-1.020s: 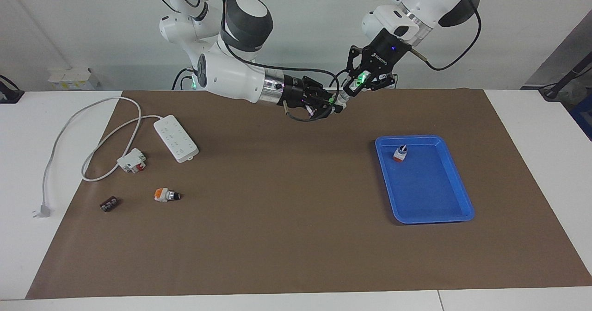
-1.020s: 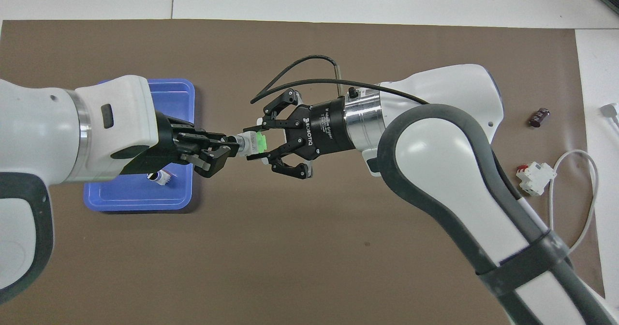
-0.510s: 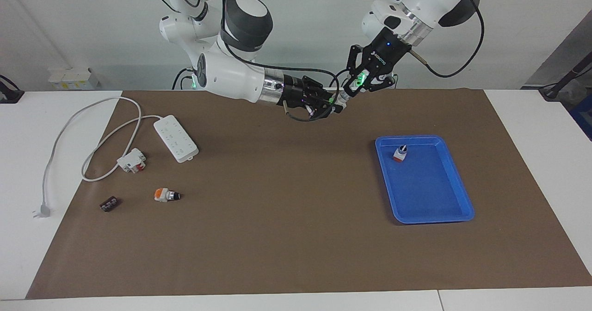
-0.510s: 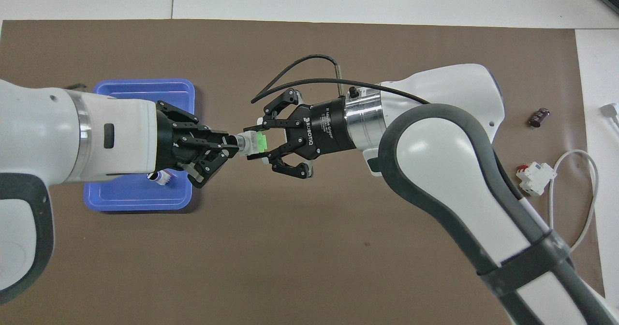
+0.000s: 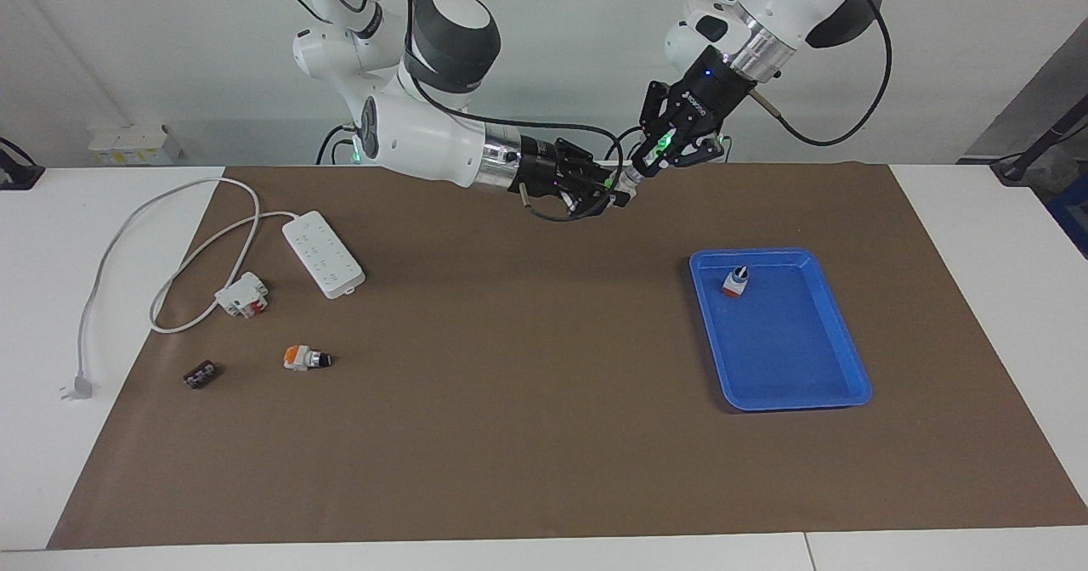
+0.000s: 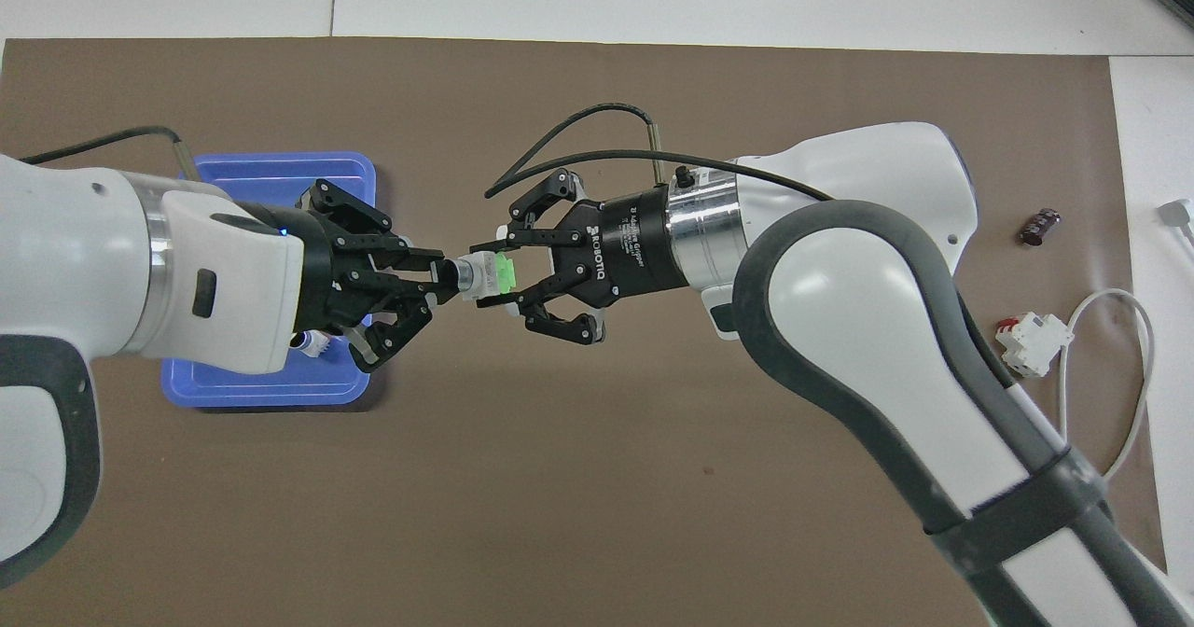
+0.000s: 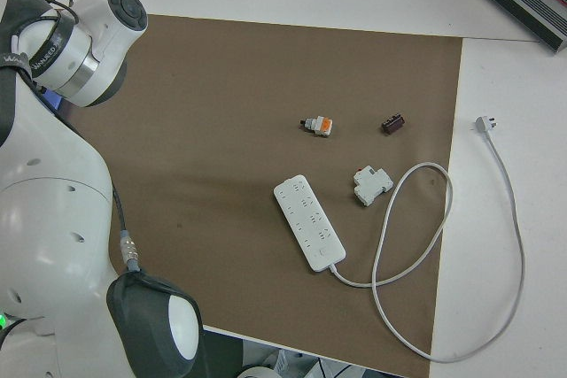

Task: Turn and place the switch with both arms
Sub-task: 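Close the left gripper on the switch held by the right gripper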

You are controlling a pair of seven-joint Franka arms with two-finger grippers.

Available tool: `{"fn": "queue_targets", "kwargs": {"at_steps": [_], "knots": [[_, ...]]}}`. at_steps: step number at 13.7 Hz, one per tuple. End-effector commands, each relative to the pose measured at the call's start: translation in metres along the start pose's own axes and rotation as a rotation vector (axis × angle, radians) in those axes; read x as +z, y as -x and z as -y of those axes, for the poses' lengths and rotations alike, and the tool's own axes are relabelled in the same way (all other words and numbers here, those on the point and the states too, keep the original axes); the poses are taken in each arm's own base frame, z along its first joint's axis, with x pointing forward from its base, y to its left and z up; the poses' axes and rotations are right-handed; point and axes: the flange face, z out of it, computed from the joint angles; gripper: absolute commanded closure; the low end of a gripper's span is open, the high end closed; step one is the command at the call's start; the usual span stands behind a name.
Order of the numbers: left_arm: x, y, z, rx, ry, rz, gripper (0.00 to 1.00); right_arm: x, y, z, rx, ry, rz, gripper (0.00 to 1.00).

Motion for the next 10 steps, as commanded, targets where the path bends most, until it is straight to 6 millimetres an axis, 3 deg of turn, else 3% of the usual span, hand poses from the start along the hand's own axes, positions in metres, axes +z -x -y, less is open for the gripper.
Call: {"fn": "queue_targets", "kwargs": {"at_steps": [1,8,9,10], "knots": [[-0.0118,-0.0056,-0.0111,0.054,0.003,-0.011,1.0,-0.0005,-0.0006,0.0005,0.011,0.0,-0.023,1.0],[-0.0122,-0.0034,-0.0134,0.073,0.014,-0.003,1.0,0.0003,-0.001,0.0002,0.011,-0.001,-0.025,1.0],[-0.0122,-0.0034,-0.0134,0.073,0.014,-0.003,1.0,0.0011,-0.0006,-0.0002,0.009,0.001,-0.025,0.01],[-0.0122,-0.0034,-0.0134,0.073,0.014,-0.003,1.0,0.0005,0.0003,-0.0003,0.01,-0.002,-0.024,0.0]]}}
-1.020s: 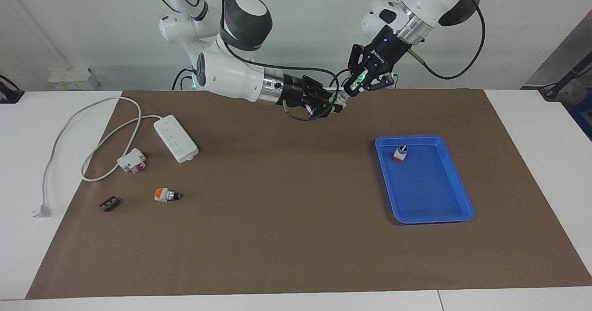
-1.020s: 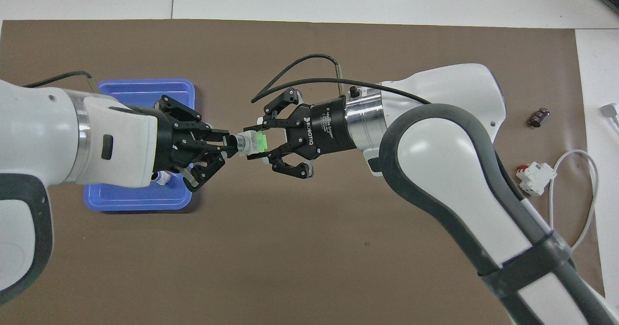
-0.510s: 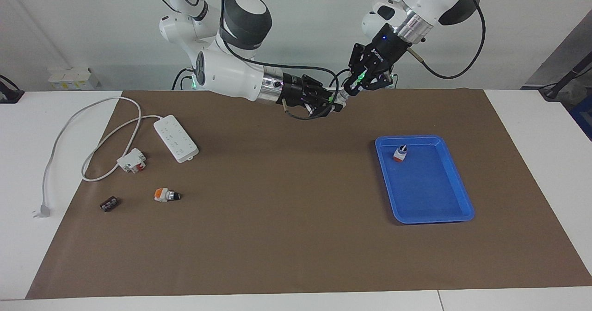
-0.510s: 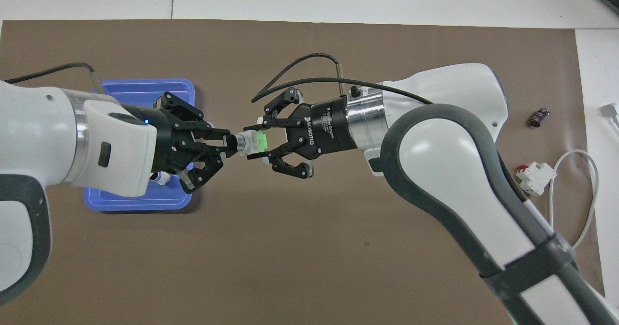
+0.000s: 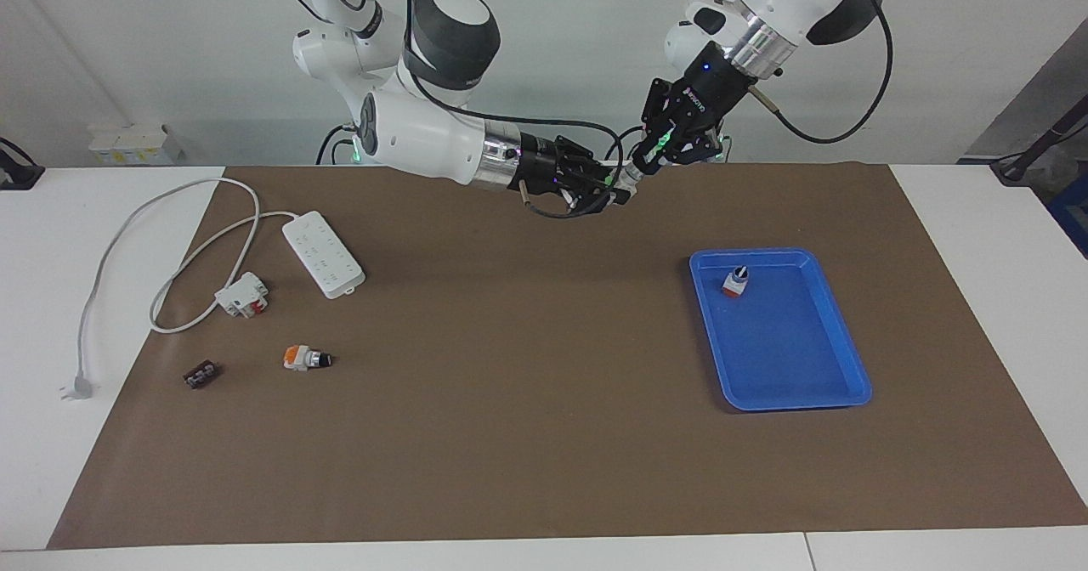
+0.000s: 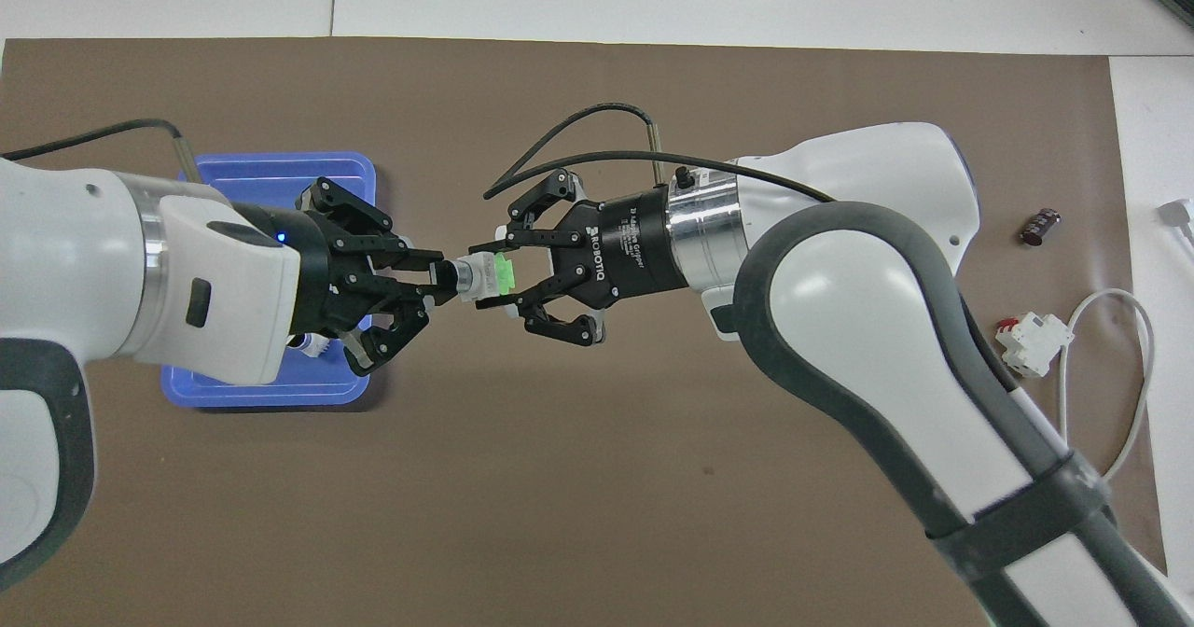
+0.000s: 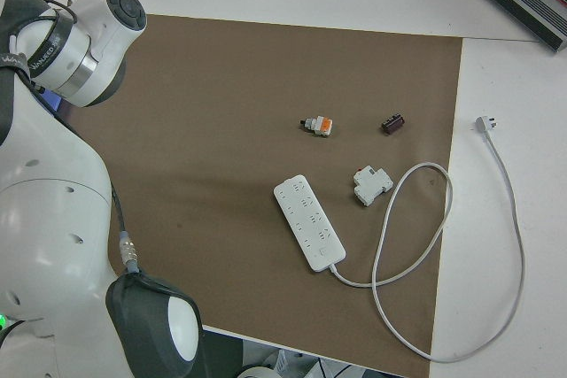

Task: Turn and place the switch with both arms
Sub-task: 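Close the left gripper on the switch held by the right gripper, then open the right gripper and withdraw it while the left gripper lowers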

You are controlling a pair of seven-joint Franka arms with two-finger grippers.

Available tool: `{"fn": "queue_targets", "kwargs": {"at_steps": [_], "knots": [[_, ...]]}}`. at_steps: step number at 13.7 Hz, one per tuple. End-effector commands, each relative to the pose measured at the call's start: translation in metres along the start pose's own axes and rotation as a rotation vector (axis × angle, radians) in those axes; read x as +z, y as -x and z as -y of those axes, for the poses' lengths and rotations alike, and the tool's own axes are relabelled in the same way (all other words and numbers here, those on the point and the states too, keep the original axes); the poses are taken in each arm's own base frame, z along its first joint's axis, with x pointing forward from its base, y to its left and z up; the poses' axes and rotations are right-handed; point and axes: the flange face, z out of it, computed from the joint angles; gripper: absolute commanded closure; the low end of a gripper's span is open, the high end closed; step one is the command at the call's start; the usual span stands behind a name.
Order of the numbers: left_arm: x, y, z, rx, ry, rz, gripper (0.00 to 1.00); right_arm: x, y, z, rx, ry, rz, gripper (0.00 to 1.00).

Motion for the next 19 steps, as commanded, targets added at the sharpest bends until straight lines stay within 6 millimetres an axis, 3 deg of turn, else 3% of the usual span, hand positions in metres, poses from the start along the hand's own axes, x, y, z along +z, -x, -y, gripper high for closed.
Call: {"fn": "queue_targets", "kwargs": {"at_steps": [1,8,10,12,15,19], "knots": [[-0.01,-0.003,-0.011,0.027,0.012,-0.003,1.0,-0.001,-0.002,0.001,0.014,-0.003,-0.023,0.0],[-0.008,0.009,-0.004,0.01,-0.01,0.005,1.0,-0.029,0.013,-0.01,-0.024,-0.013,-0.056,0.0],[0.003,0.025,-0.002,0.012,-0.048,0.023,1.0,-0.051,0.02,-0.02,-0.085,0.039,-0.131,0.0],[0.016,0.044,0.003,0.05,-0.115,0.104,1.0,-0.07,0.024,-0.032,-0.19,0.093,-0.318,0.0],[0.034,0.076,0.024,0.15,-0.185,0.247,1.0,-0.111,0.027,-0.043,-0.424,0.158,-0.572,0.0],[0.042,0.131,0.081,0.276,-0.219,0.377,1.0,-0.191,-0.008,-0.026,-0.785,0.223,-0.668,0.0]]}}
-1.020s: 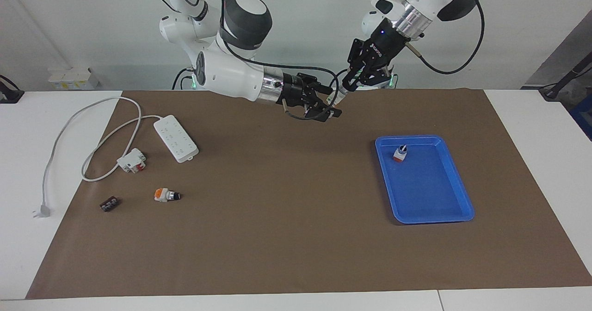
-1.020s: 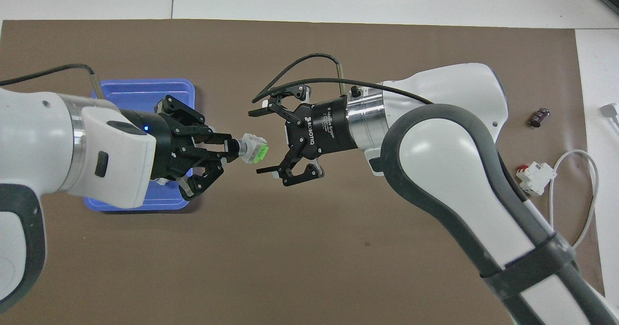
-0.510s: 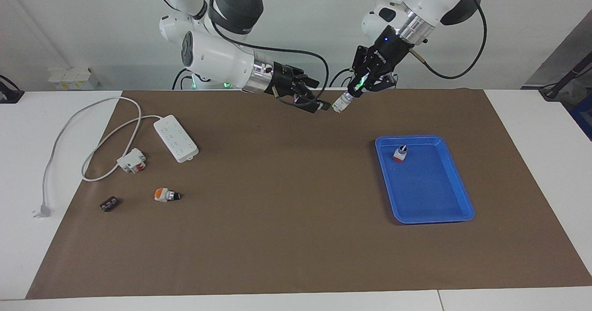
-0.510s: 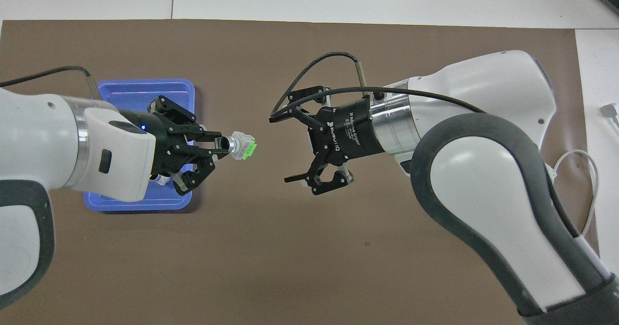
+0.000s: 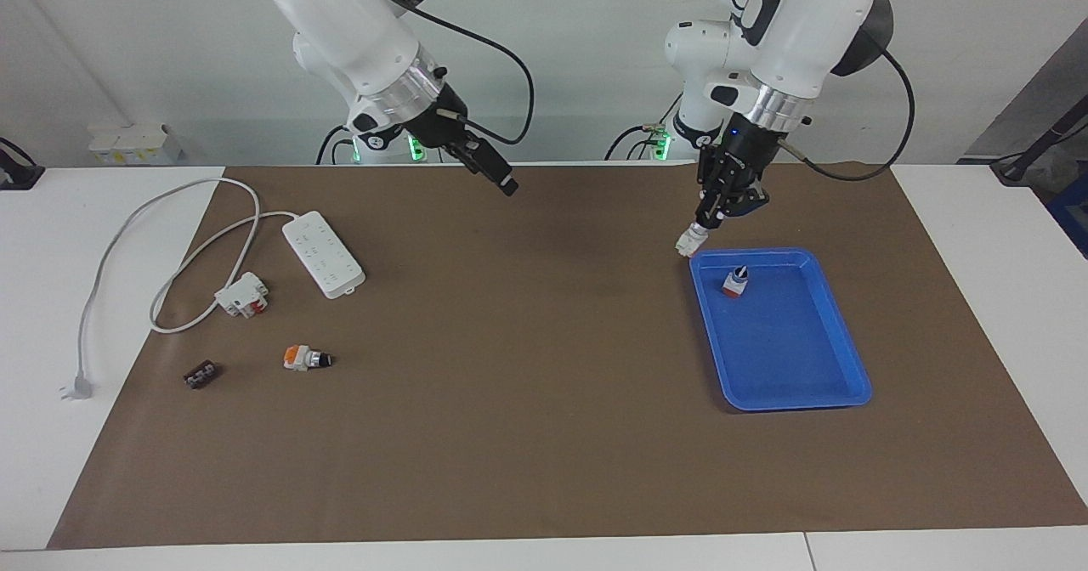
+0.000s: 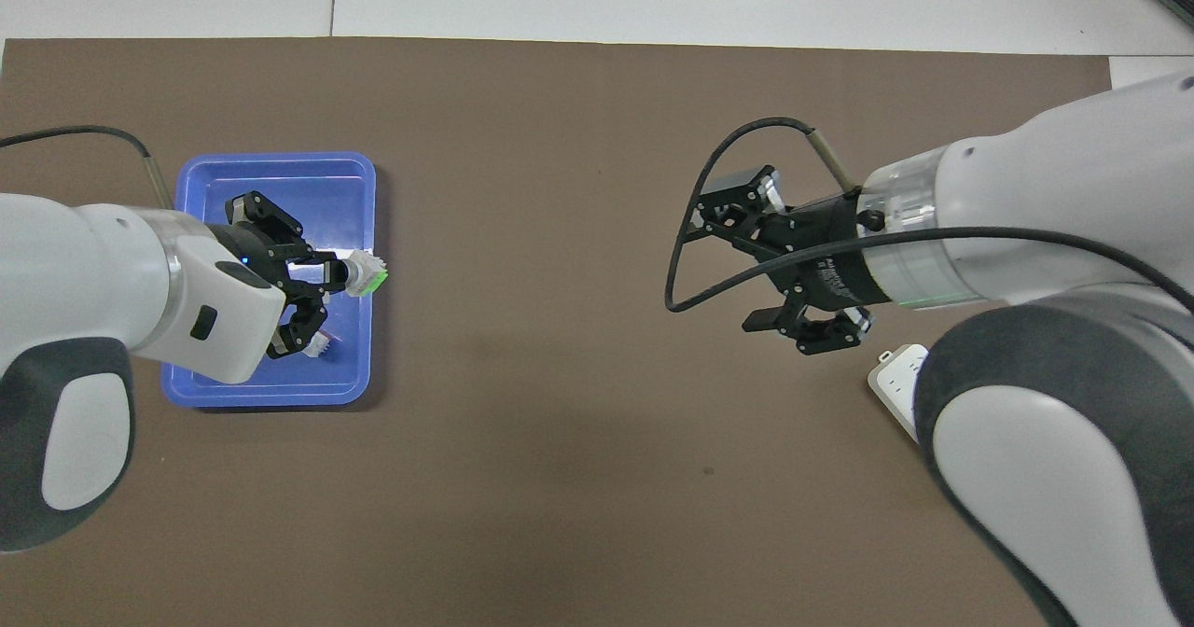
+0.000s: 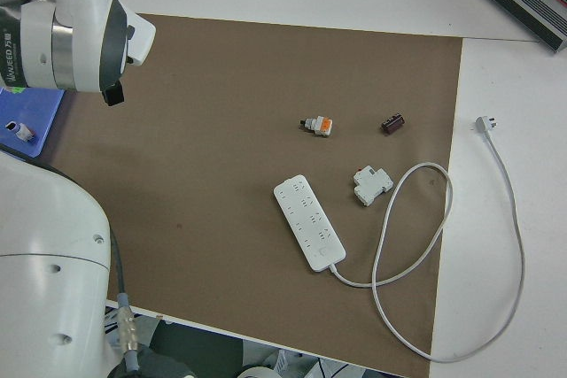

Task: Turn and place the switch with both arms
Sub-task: 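Open the right gripper and withdraw it while the left gripper lowers, then place the switch in the blue tray with the left gripper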

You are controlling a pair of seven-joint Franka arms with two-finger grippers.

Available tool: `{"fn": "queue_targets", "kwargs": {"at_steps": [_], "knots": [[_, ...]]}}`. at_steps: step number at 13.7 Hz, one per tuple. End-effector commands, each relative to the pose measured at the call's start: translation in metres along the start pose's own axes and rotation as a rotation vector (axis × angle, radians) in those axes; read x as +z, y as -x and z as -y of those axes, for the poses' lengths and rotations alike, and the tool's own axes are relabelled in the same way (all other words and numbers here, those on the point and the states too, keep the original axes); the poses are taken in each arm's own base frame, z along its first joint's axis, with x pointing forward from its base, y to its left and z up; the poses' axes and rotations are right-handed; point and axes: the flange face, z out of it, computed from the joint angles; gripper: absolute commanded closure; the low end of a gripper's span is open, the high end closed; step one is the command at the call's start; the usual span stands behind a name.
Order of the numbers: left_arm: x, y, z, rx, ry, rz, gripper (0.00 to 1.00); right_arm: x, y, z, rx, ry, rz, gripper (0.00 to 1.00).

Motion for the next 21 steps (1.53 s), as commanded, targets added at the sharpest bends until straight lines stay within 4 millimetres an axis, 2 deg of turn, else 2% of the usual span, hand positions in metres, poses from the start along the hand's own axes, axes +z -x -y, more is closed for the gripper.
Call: {"fn": "queue_targets", "kwargs": {"at_steps": [1,3,4,7,8,9,10,13,15,16,18,19,20,21], "knots": [[0.022,0.029,0.022,0.102,-0.063,0.11,1.0,-0.019,-0.045,-0.028,-0.247,0.073,-0.12,0.0],[0.048,0.049,0.041,0.163,-0.071,0.181,1.0,-0.026,-0.063,-0.041,-0.469,0.307,-0.309,0.0],[0.062,0.06,0.05,0.177,-0.068,0.189,1.0,-0.029,-0.067,-0.044,-0.521,0.364,-0.343,0.0],[0.088,0.091,0.063,0.197,-0.039,0.223,1.0,-0.039,-0.078,-0.051,-0.566,0.392,-0.35,0.0],[0.1,0.105,0.064,0.183,-0.019,0.232,1.0,-0.051,-0.086,-0.059,-0.56,0.39,-0.359,0.0],[0.113,0.119,0.058,0.178,-0.007,0.237,1.0,-0.061,-0.1,-0.07,-0.547,0.392,-0.361,0.0],[0.121,0.135,0.052,0.186,-0.001,0.241,1.0,-0.067,-0.102,-0.074,-0.566,0.398,-0.359,0.0],[0.137,0.165,0.029,0.161,0.054,0.259,1.0,-0.082,-0.113,-0.09,-0.585,0.419,-0.35,0.0],[0.145,0.173,0.01,0.153,0.081,0.265,1.0,-0.096,-0.121,-0.105,-0.582,0.446,-0.306,0.0],[0.145,0.175,0.008,0.15,0.091,0.268,1.0,-0.109,-0.135,-0.122,-0.544,0.44,-0.296,0.0],[0.144,0.178,0.003,0.136,0.127,0.278,1.0,-0.112,-0.132,-0.128,-0.555,0.446,-0.267,0.0],[0.144,0.179,0.0,0.123,0.145,0.284,0.81,-0.113,-0.131,-0.129,-0.556,0.449,-0.264,0.0],[0.144,0.179,-0.001,0.112,0.15,0.285,0.53,-0.113,-0.128,-0.128,-0.562,0.456,-0.265,0.0],[0.143,0.18,0.001,0.107,0.148,0.285,0.37,-0.113,-0.126,-0.126,-0.571,0.462,-0.267,0.0]]}}
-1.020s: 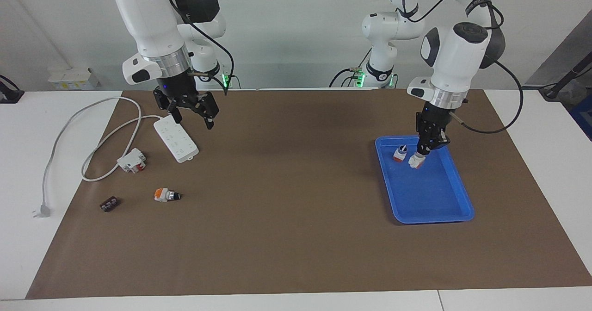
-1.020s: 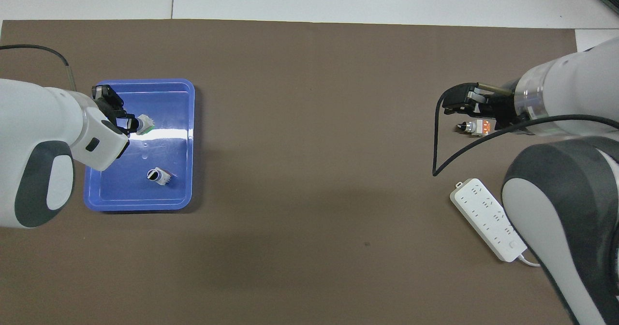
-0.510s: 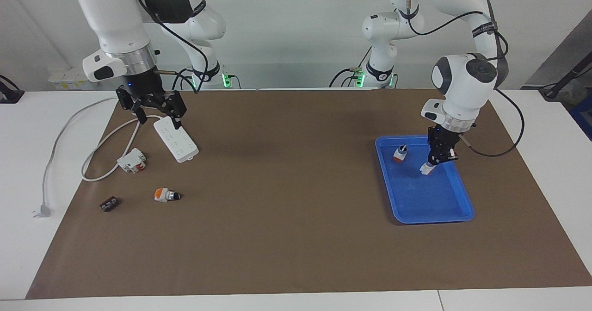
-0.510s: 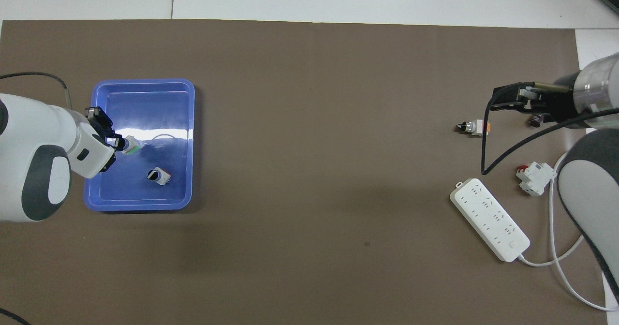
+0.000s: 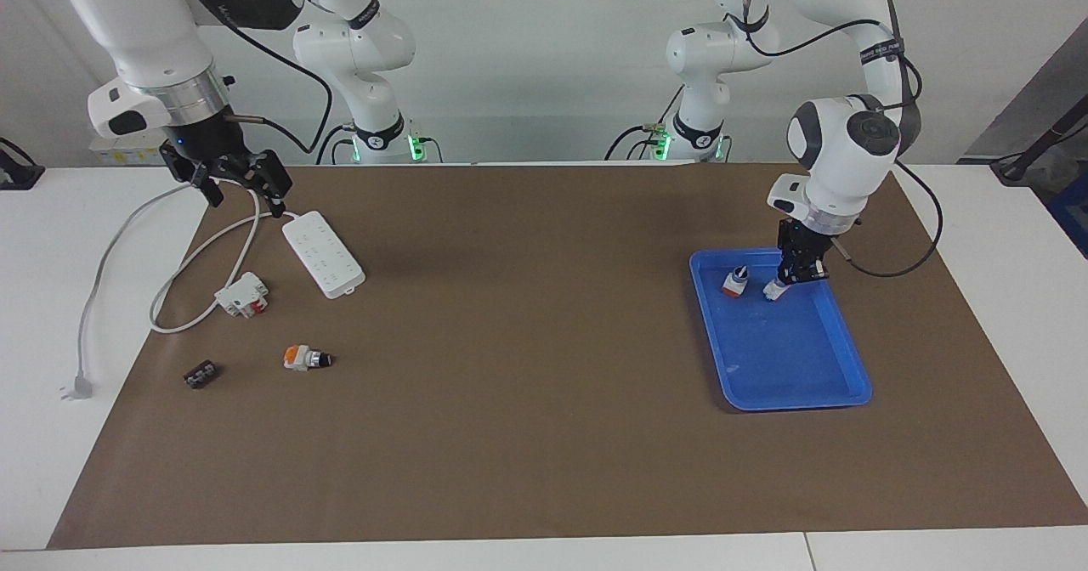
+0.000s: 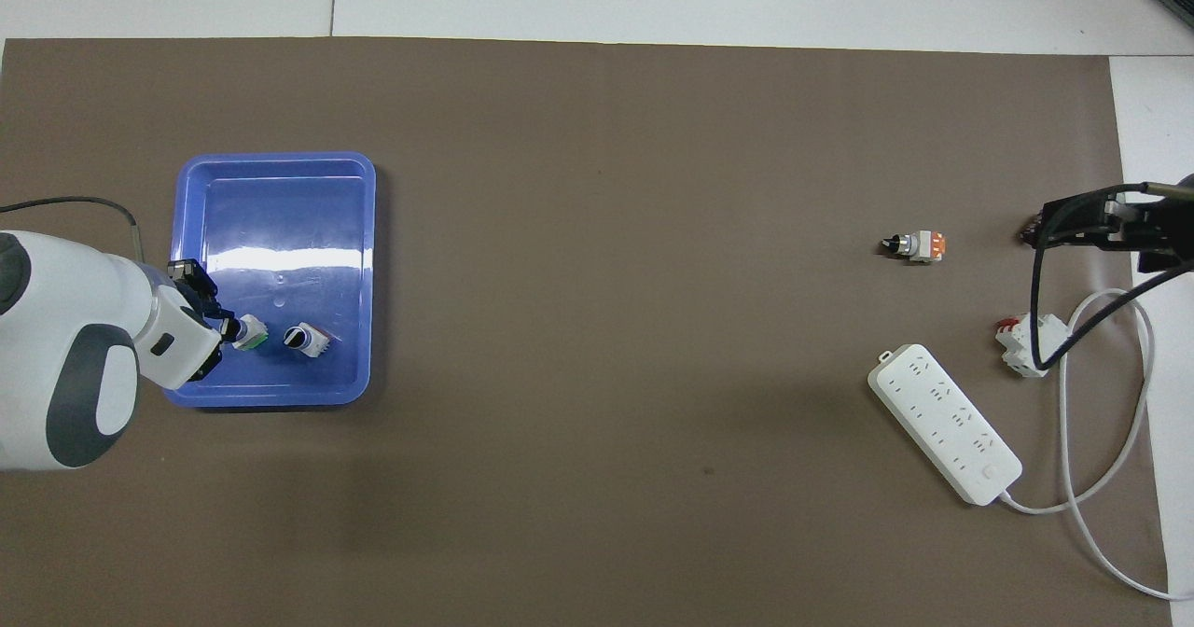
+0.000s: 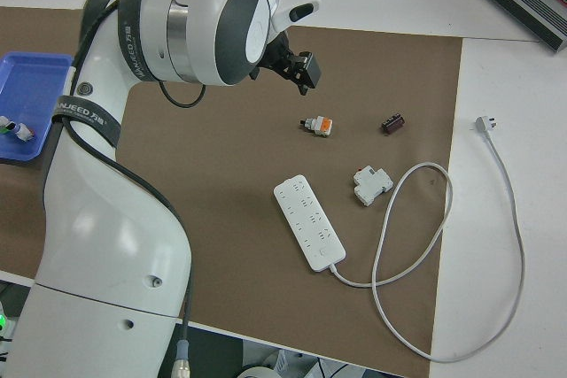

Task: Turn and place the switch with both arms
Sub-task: 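Place the switch in the blue tray with the left gripper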

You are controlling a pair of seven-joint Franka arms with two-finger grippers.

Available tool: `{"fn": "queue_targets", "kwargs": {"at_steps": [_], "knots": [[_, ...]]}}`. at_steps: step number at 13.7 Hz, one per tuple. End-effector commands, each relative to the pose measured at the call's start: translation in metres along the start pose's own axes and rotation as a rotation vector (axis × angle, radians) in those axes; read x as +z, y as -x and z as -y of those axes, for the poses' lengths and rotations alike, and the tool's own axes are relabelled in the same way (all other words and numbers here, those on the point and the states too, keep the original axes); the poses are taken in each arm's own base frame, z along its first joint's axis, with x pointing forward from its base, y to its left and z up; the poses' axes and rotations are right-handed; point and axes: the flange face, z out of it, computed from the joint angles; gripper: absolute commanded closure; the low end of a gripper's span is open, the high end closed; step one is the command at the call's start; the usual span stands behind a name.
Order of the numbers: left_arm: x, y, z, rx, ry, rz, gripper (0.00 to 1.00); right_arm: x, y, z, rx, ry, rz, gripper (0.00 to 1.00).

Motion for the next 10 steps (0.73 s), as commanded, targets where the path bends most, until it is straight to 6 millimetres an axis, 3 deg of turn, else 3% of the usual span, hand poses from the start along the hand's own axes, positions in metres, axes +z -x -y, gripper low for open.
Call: {"fn": "queue_targets", "kwargs": {"at_steps": [1,2,3,4,6,10], "knots": [[-0.007,0.006,-0.008,-0.018,0.001,0.016,0.24,-0.01,0.006,0.006,-0.052,0.01,-0.002,0.0],[-0.006,0.005,-0.008,-0.047,0.004,0.015,0.06,-0.013,0.008,0.005,-0.096,0.018,0.013,0.0],[-0.006,0.005,-0.009,-0.124,0.008,0.016,0.01,-0.018,0.008,0.004,-0.126,0.025,0.021,0.0],[-0.007,0.005,-0.008,-0.175,0.009,0.017,0.01,-0.023,0.007,-0.006,-0.113,0.015,0.037,0.0],[-0.009,0.005,-0.008,-0.258,0.004,0.017,0.01,-0.031,0.011,-0.006,-0.247,0.111,0.06,0.0],[-0.014,-0.002,-0.007,-0.618,-0.016,0.01,0.01,-0.031,0.011,-0.003,-0.166,0.028,0.07,0.0]]}}
